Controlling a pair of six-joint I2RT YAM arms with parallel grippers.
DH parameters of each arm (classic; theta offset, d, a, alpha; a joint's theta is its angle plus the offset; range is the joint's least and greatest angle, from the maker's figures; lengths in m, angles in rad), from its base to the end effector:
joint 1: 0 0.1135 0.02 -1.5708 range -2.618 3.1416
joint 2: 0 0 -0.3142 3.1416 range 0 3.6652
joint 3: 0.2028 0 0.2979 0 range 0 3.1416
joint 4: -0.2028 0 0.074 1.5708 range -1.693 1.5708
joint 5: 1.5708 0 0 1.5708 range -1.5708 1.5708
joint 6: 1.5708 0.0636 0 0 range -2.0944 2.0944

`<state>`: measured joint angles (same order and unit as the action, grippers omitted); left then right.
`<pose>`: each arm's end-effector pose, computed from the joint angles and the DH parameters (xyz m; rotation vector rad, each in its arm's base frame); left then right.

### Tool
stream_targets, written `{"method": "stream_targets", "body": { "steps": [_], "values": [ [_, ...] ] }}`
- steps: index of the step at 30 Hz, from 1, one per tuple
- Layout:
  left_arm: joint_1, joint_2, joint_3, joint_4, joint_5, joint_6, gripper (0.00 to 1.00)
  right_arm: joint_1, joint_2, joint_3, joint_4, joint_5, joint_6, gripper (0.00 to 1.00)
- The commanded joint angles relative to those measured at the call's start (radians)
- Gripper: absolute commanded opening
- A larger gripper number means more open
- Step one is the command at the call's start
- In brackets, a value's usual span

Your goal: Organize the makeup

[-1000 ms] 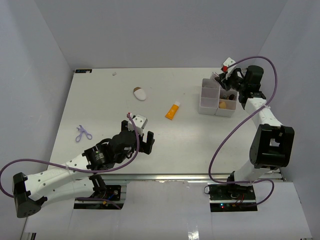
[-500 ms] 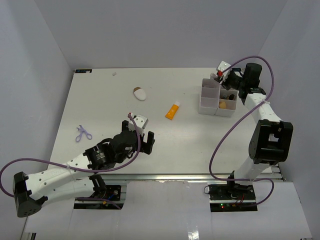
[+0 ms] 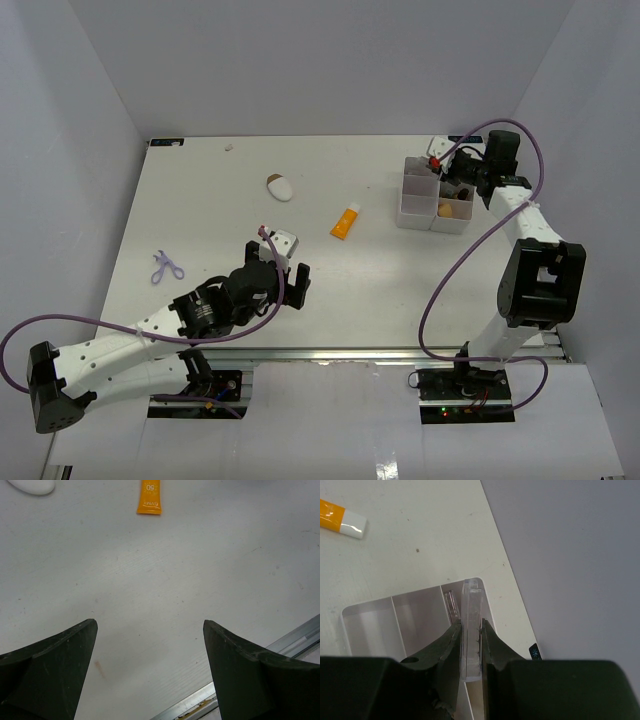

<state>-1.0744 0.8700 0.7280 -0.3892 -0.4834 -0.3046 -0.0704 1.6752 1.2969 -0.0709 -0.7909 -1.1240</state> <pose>0.1342 -0.1856 0.3057 0.4978 1.9931 -0.3537 0.4551 0.0132 0.3224 -1.3272 1.3331 -0.0145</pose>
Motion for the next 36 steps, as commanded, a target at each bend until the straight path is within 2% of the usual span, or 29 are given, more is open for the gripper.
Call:
{"method": "stream_targets", "body": {
  "steps": [1,25,28,31,36],
  "values": [
    [0.005,-0.001,-0.004,0.003,-0.014,-0.005,0.98,-0.002,0.017,0.061,-0.019,-0.030,-0.078,0.15],
    [0.005,-0.003,-0.006,0.004,-0.011,-0.006,0.98,0.015,0.101,0.150,-0.151,-0.053,-0.141,0.22],
    [0.005,-0.002,-0.006,0.004,-0.011,-0.007,0.98,0.015,0.103,0.147,-0.153,-0.048,-0.142,0.29],
    [0.005,-0.002,-0.006,0.004,-0.009,-0.007,0.98,0.015,0.096,0.143,-0.152,-0.047,-0.142,0.45],
    [0.005,-0.003,-0.006,0.004,-0.003,-0.010,0.98,0.015,0.088,0.135,-0.136,-0.039,-0.104,0.54]
  ]
}}
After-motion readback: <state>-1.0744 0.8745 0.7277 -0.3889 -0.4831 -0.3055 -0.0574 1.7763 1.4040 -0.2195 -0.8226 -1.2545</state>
